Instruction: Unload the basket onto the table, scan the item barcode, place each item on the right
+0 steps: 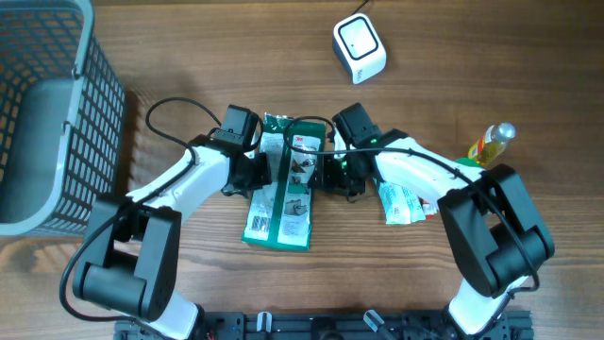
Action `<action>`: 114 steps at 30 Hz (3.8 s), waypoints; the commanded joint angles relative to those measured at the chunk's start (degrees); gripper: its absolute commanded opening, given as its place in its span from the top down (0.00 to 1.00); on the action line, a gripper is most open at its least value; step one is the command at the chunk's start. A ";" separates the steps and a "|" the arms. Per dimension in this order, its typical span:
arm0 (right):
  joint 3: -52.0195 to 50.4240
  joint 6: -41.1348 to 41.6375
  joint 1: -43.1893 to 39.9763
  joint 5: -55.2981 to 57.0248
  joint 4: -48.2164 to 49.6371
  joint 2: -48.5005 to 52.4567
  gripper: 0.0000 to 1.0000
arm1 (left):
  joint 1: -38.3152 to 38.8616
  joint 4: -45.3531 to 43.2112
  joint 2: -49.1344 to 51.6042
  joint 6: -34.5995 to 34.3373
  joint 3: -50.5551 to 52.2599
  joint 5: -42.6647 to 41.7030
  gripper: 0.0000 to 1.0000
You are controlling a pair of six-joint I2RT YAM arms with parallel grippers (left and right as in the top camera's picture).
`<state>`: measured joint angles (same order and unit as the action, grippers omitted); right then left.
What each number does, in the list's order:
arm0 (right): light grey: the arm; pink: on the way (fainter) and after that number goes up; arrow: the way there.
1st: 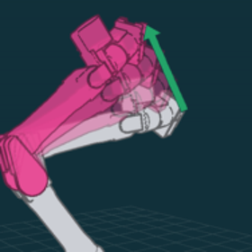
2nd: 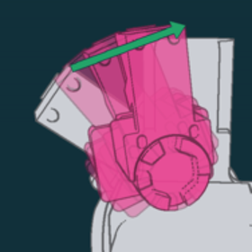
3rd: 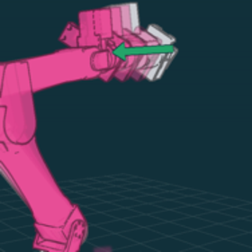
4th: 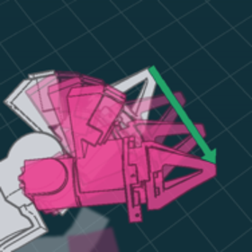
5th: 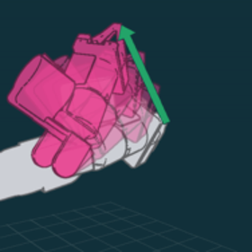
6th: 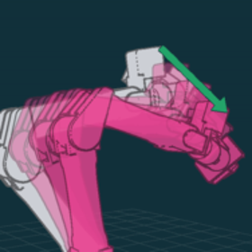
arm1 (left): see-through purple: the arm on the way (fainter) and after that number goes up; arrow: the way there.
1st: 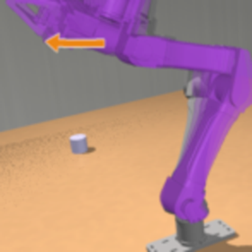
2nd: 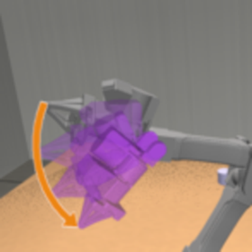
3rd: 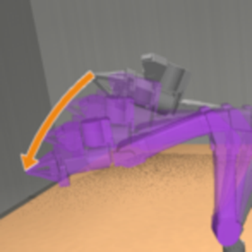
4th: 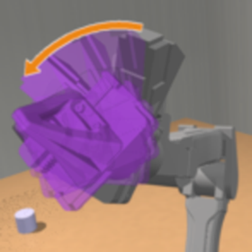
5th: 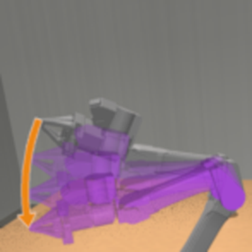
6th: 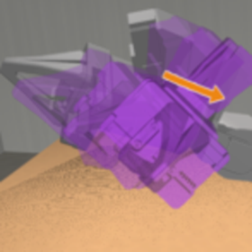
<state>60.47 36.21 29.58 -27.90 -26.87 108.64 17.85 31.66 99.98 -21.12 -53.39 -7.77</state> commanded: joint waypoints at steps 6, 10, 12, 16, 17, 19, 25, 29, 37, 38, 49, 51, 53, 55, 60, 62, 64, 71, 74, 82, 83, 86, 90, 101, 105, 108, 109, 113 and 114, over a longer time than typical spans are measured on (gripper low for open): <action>-6.91 3.98 2.16 0.52 2.25 3.54 0.58 | 0.63 -0.13 4.35 -1.27 1.73 -0.96 0.94; -6.97 4.55 2.84 -0.70 3.56 3.54 0.55 | 0.63 -0.17 4.35 -1.25 1.73 -0.98 0.94; -6.99 5.22 3.15 -0.52 4.39 3.54 0.56 | 0.63 -0.17 4.35 -1.22 1.73 -0.96 0.94; -8.61 8.13 4.15 -0.42 8.57 3.54 0.59 | 0.63 -0.15 4.35 -1.20 1.73 -0.96 0.94; -9.62 9.81 4.44 -0.39 10.51 3.54 0.59 | 0.63 -0.15 4.35 -1.22 1.73 -0.96 0.94; -11.08 12.35 4.83 -0.28 13.42 3.54 0.59 | 0.63 -0.15 4.35 -1.20 1.73 -0.96 0.94; -15.10 17.81 5.07 -0.24 22.21 3.54 0.59 | 0.63 -0.17 4.35 -1.20 1.73 -0.96 0.96; -16.96 18.21 5.14 -0.74 28.35 3.54 0.59 | 0.63 -0.15 4.35 -1.20 1.73 -0.96 0.96; -16.98 17.86 7.08 -1.09 33.73 3.54 0.57 | 0.66 -0.13 4.35 -1.20 1.73 -1.99 0.96; -16.98 17.97 7.21 -0.87 33.92 3.54 0.57 | 0.66 -0.13 4.35 -1.18 1.73 -2.86 0.96; -16.98 17.86 7.32 -0.46 36.39 3.54 0.65 | 0.68 -0.13 4.35 -1.18 1.73 -5.29 0.96; -16.98 17.84 7.32 -0.48 36.35 3.54 0.67 | 0.68 -0.13 4.35 -1.18 1.73 -5.27 0.96; -16.98 17.84 7.32 -0.50 36.26 3.54 0.69 | 0.68 -0.13 4.33 -1.18 1.73 -5.27 0.96; -16.98 17.81 7.32 -0.48 36.28 3.54 0.71 | 0.68 -0.13 4.35 -1.18 1.73 -5.27 0.96; -16.98 17.84 7.23 -0.46 36.30 3.54 0.70 | 0.68 -0.13 4.35 -1.18 1.73 -5.22 0.96; -16.98 17.86 7.15 -0.44 36.28 3.54 0.69 | 0.68 -0.15 4.33 -1.18 1.73 -5.25 0.96; -16.98 17.84 7.10 -0.44 36.28 3.54 0.70 | 0.70 -0.28 4.35 -1.18 1.73 -5.25 0.96; -16.98 17.84 7.10 -0.46 36.30 3.54 0.70 | 0.70 -0.31 4.35 -1.18 1.73 -5.22 0.96; -16.98 17.88 7.08 -0.44 36.30 3.54 0.70 | 0.68 -0.31 4.35 -1.18 1.73 -5.22 0.96; -16.98 18.01 7.08 -0.02 36.30 3.54 0.66 | 0.68 -0.31 4.35 -1.18 1.73 -5.22 0.96; -16.98 18.01 7.04 -0.02 36.30 3.54 0.67 | 0.68 -0.31 4.35 -1.18 1.73 -5.22 0.96; -16.98 17.99 6.58 -0.04 36.28 3.54 0.66 | 0.68 -0.28 4.33 -1.18 1.73 -5.22 0.96; -16.98 17.97 6.34 -0.07 36.26 3.54 0.66 | 0.68 -0.31 4.35 -1.18 1.73 -5.22 0.96; -16.98 18.01 6.34 0.00 36.26 3.54 0.67 | 0.68 -0.35 4.35 -1.18 1.73 -5.03 0.96; -16.98 18.03 6.34 0.44 36.24 3.54 0.67 | 0.68 -0.35 4.35 -1.18 1.73 -5.03 0.95; -16.98 18.01 6.34 0.44 36.24 3.54 0.79 | 0.68 -0.35 4.35 -1.18 1.73 -5.03 0.93; -16.98 18.03 6.34 0.44 36.24 3.54 0.83 | 0.68 -0.35 4.33 -1.18 1.73 -5.03 0.93; -16.98 18.01 6.34 0.44 36.24 3.54 0.89 | 0.68 -0.37 4.35 -1.18 1.73 -5.03 0.93; -16.98 18.01 6.34 0.44 36.24 3.54 0.89 | 0.68 -0.37 4.33 -1.18 1.73 -5.03 0.93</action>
<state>45.43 54.19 36.12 -32.34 10.79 109.03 17.87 30.61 100.73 -21.76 -53.65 -12.51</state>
